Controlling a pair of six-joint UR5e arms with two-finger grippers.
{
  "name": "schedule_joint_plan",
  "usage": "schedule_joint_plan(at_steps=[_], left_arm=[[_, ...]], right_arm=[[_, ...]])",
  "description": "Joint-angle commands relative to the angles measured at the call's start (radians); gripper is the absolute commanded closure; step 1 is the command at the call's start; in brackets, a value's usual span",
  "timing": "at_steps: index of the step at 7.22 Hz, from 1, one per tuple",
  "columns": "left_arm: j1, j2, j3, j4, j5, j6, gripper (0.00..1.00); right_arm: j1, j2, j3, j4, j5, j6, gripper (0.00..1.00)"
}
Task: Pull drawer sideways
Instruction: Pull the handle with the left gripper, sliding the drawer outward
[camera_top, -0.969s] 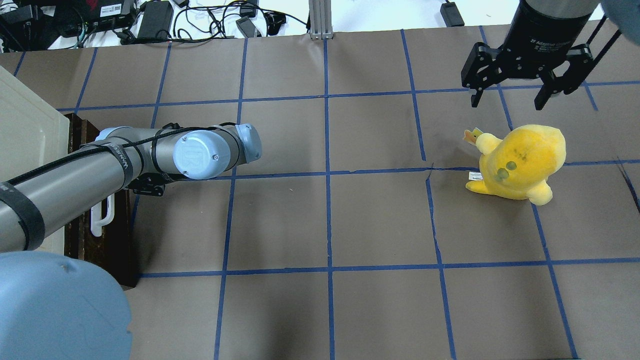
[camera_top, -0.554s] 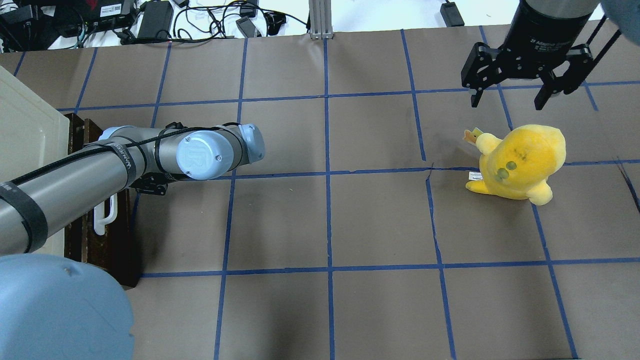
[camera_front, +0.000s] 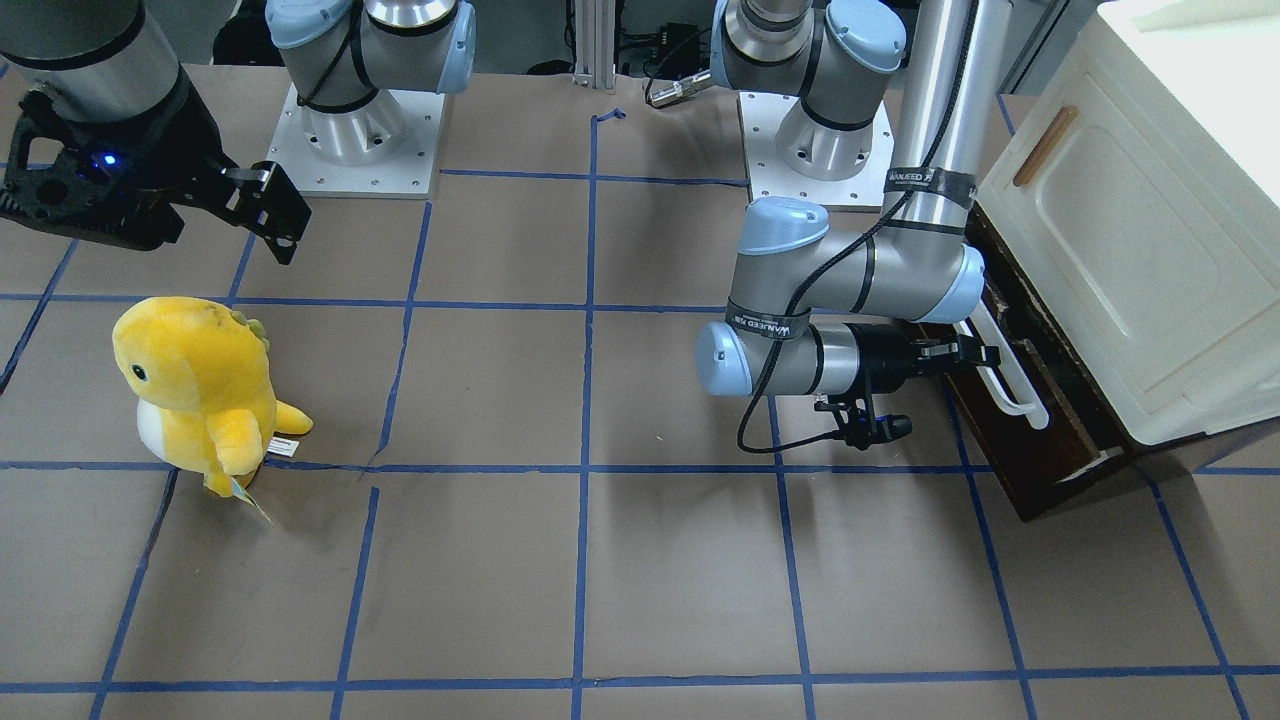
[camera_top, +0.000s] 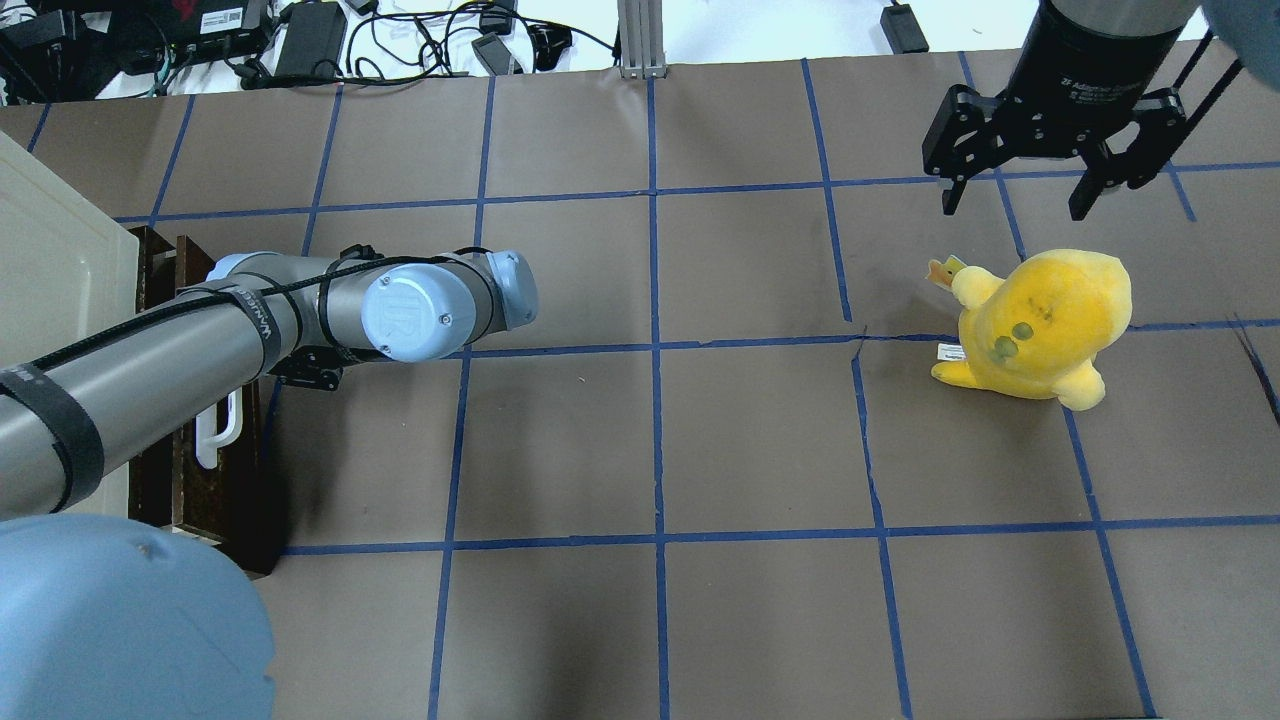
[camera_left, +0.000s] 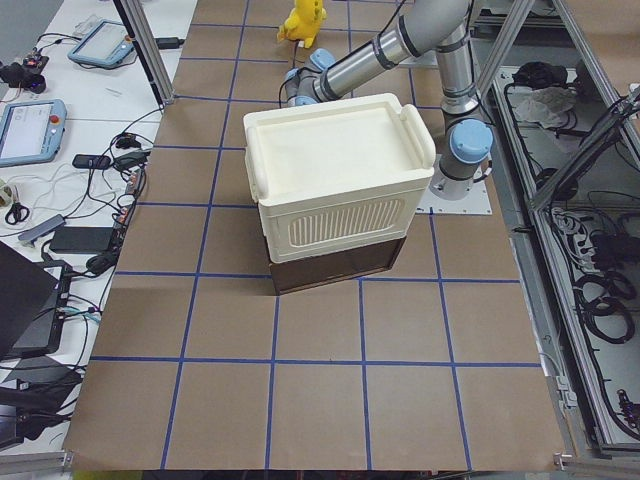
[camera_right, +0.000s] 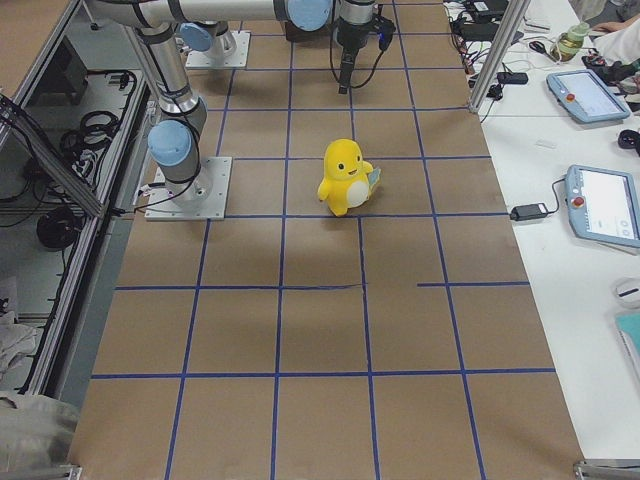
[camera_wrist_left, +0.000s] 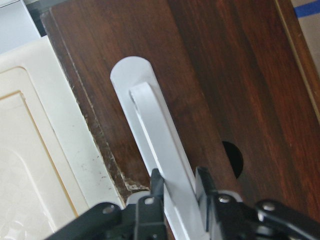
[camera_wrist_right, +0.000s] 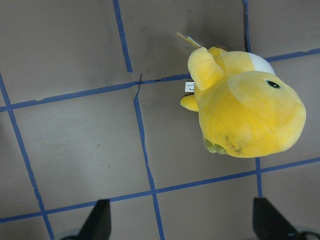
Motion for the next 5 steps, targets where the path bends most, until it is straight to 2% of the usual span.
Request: schedule_joint_plan(at_steps=[1,5], left_arm=[[-0.007,-0.001,0.002,0.000,0.001,0.001,0.82],[-0.007,-0.006,0.005,0.002,-0.001,0.001,0.84]], right_arm=[[0.001,0.000,0.000,-0.001,0.000,0.000,0.00],[0.001,0.000,0.000,-0.001,0.000,0.000,0.00]])
